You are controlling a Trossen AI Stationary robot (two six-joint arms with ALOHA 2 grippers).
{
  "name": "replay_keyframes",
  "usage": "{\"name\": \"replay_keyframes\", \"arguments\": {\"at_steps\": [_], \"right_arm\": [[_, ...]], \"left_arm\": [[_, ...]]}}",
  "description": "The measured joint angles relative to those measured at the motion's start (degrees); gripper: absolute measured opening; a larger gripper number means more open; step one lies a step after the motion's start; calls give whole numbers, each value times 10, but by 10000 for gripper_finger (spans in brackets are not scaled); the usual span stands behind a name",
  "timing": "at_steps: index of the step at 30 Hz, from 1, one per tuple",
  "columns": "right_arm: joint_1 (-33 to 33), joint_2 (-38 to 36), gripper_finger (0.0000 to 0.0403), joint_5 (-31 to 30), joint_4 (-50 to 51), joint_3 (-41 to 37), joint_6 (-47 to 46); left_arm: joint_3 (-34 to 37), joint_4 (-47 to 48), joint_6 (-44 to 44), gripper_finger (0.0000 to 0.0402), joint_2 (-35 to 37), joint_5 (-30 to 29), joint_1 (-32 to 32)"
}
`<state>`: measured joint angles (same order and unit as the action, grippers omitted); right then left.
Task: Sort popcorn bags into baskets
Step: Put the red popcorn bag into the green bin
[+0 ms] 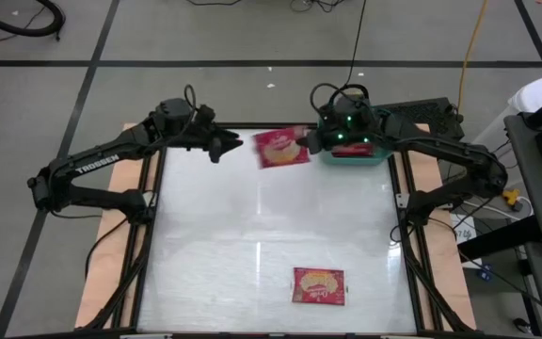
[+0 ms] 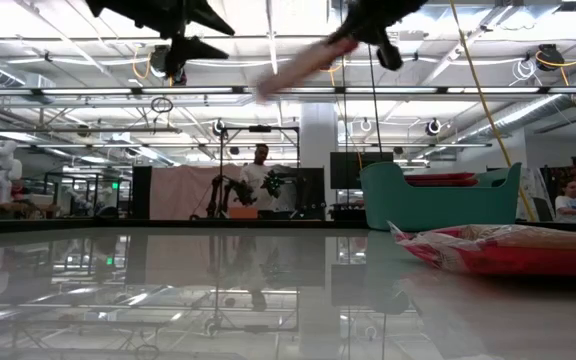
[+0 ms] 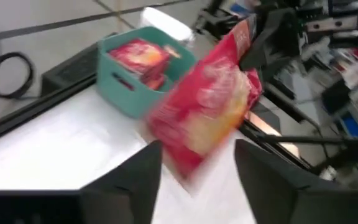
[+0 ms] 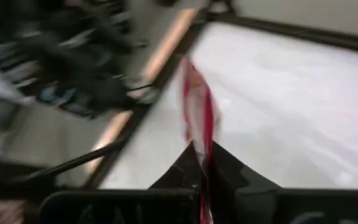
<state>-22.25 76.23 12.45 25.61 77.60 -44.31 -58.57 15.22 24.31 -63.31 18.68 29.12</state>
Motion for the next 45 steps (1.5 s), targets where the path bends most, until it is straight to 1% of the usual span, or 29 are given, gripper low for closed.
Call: {"name": "replay_keyframes", "arguments": {"at_steps": [3,6,8,10,13,16,18,20,22,25,27,28,31,32,35,40,45], "right_arm": [[-21,-10,1,-51,77,3,16],[-43,-17,0,-94,135,7,35],[-64,-20,0,-95,160,7,48],[-87,-21,0,-77,164,7,57],[-127,-21,0,-21,157,7,72],[-163,-21,0,34,128,7,82],[-185,-21,0,55,115,7,80],[-205,-21,0,55,120,7,67],[-223,-21,0,40,139,7,69],[-247,-18,0,4,163,7,88],[-261,-13,0,-1,177,7,105],[-270,-12,0,10,181,7,117],[-295,-7,0,80,171,7,138],[-300,-7,0,90,161,7,135],[-321,-6,0,98,137,7,111],[-367,-6,0,109,148,7,57],[-405,-3,0,170,164,7,55]], "left_arm": [[0,16,17,240,0,-14,-2],[0,34,20,262,0,-19,-8],[0,39,20,267,0,-21,-13],[0,44,17,267,0,-22,-16],[0,45,15,257,-1,-22,-19],[0,45,14,239,-1,-23,-19],[0,45,14,226,-1,-23,-19],[0,45,14,213,-1,-23,-19],[0,45,14,200,-1,-23,-19],[0,45,19,181,-1,-23,-19],[0,44,17,169,-1,-23,-19],[0,44,16,163,-1,-23,-19],[0,43,15,148,-1,-23,-19],[0,43,13,143,-1,-23,-19],[0,43,8,131,-1,-23,-19],[0,43,4,118,-1,-23,-19],[0,42,5,116,-1,-23,-19]]}}
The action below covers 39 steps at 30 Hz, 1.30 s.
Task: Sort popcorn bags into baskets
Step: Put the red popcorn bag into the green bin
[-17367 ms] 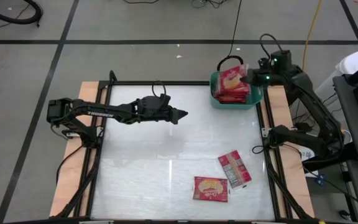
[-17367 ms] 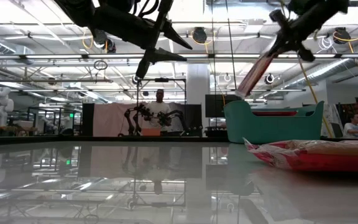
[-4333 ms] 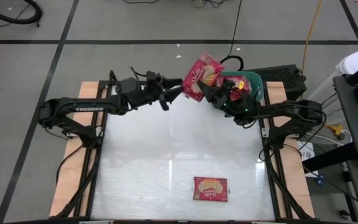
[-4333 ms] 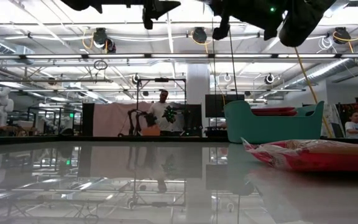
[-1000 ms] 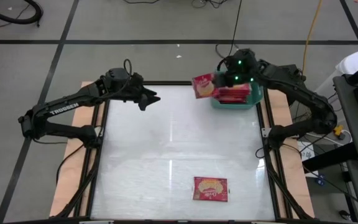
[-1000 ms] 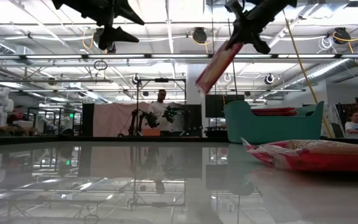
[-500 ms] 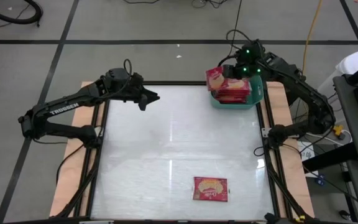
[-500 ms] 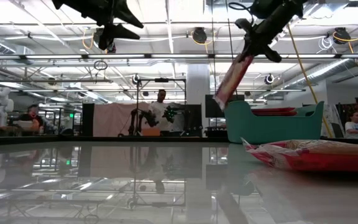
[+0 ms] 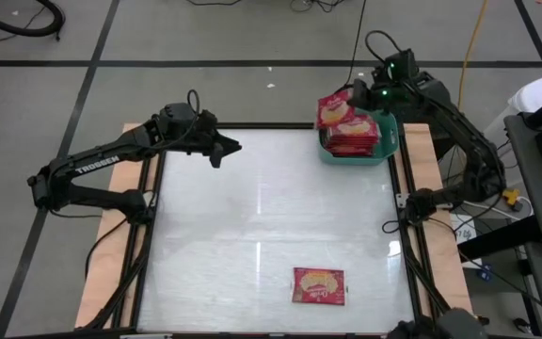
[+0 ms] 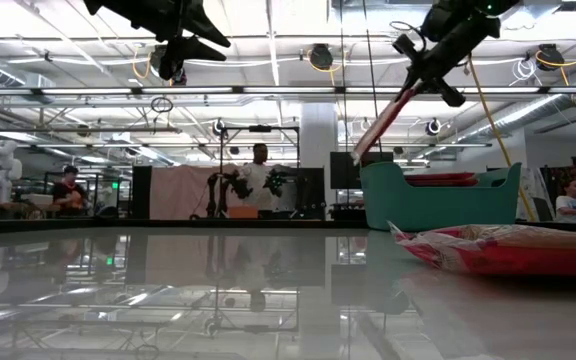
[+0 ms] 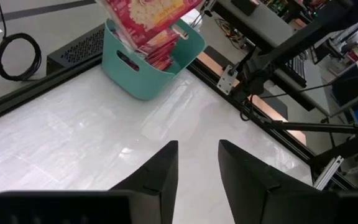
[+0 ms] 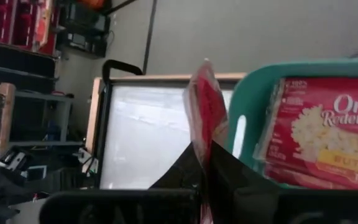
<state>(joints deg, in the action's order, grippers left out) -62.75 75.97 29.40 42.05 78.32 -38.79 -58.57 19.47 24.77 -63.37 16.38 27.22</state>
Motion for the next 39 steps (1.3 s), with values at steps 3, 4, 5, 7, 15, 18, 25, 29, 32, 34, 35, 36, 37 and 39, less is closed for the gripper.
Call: {"name": "replay_keyframes", "arguments": {"at_steps": [3,4,5,7,15,18,25,29,32,34,35,36,37,39], "right_arm": [[-17,10,0,20,19,0,4],[-21,15,0,25,25,0,8],[-24,21,0,27,31,0,14],[-28,31,0,27,46,0,24],[-49,36,0,23,63,23,29],[-64,34,0,22,62,52,33],[-85,40,0,24,118,58,69],[-85,53,0,23,146,57,97],[-85,61,0,23,142,57,100],[-85,67,0,22,141,57,100],[-85,68,0,21,141,57,102],[-85,69,0,20,141,57,106],[-85,70,0,19,142,57,110],[-85,71,0,2,148,57,118]], "left_arm": [[0,0,2,119,0,0,0],[0,0,4,119,0,0,0],[0,0,8,119,0,0,0],[0,0,13,120,0,0,0],[0,0,24,120,0,0,0],[0,0,26,120,0,0,0],[0,0,13,120,0,-4,0],[0,0,13,120,0,-15,0],[0,0,12,120,0,-15,0],[0,0,11,120,0,-15,0],[0,0,12,120,0,-15,0],[0,0,13,120,0,-15,0],[0,0,15,120,0,-15,0],[0,0,22,120,0,-15,0]]}}
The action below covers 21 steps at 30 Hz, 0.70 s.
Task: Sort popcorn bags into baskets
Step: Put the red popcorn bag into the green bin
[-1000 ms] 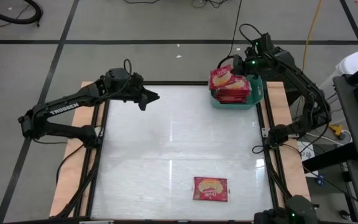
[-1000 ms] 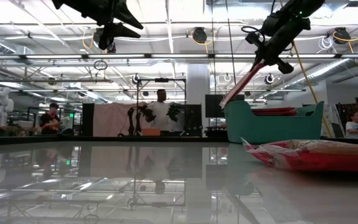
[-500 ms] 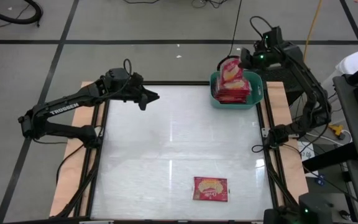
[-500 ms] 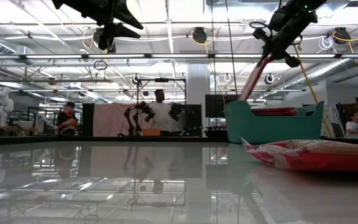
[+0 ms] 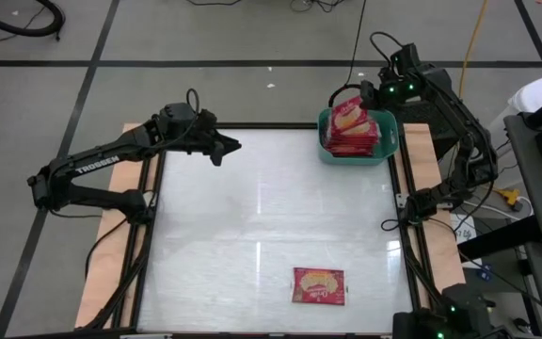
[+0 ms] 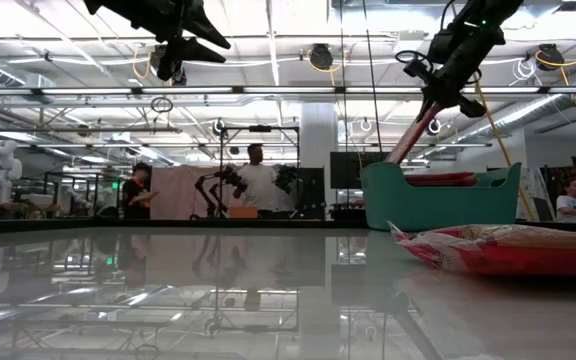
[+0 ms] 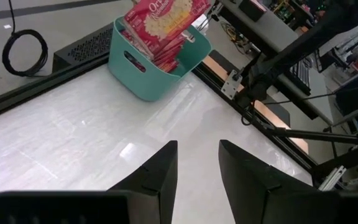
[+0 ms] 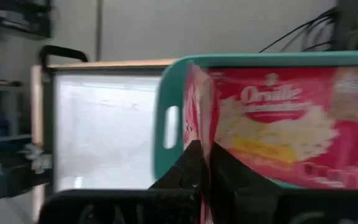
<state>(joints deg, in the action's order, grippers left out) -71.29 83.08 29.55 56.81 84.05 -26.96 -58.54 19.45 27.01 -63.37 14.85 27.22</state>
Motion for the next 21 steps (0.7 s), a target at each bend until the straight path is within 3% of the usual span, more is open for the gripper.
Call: {"name": "replay_keyframes", "arguments": {"at_steps": [13,21], "right_arm": [[0,0,5,-119,38,0,74],[0,0,72,-181,42,0,88]], "left_arm": [[0,0,3,120,0,0,0],[0,0,17,120,0,0,0]]}}
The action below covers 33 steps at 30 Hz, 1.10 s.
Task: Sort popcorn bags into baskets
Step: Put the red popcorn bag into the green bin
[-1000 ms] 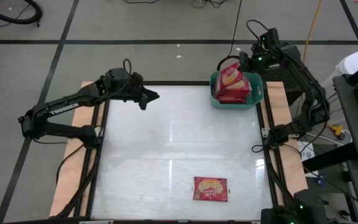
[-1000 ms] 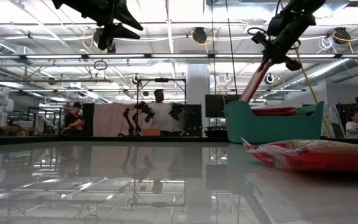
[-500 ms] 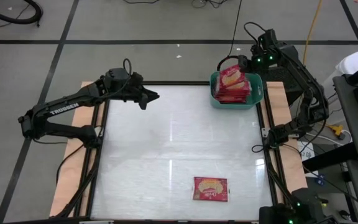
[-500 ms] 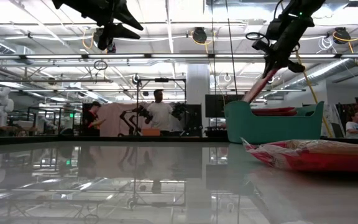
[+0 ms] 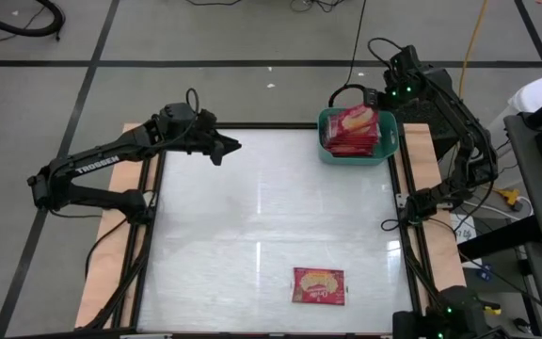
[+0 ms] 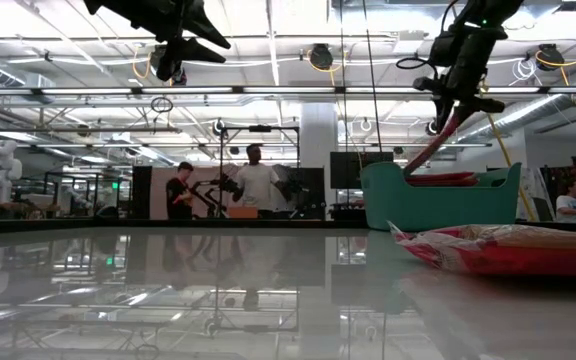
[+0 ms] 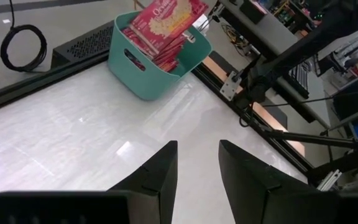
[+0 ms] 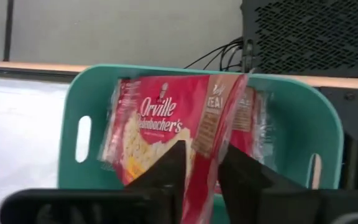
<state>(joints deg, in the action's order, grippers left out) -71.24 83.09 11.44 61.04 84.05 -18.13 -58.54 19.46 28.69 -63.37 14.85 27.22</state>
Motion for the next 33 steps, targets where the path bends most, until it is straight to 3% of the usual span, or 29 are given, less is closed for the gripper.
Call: {"name": "replay_keyframes", "arguments": {"at_steps": [6,10,16,26,33], "right_arm": [[1,0,137,-29,-12,0,9],[1,-1,158,-53,-21,0,9],[27,-31,157,22,-38,-1,11],[206,-132,156,53,10,-1,6],[353,-197,155,53,23,-1,-29]], "left_arm": [[0,0,13,120,0,0,0],[0,0,24,120,0,0,0],[0,0,25,120,0,0,-5],[0,-8,-28,123,-32,0,-86],[0,-41,-22,195,-98,0,-202]]}}
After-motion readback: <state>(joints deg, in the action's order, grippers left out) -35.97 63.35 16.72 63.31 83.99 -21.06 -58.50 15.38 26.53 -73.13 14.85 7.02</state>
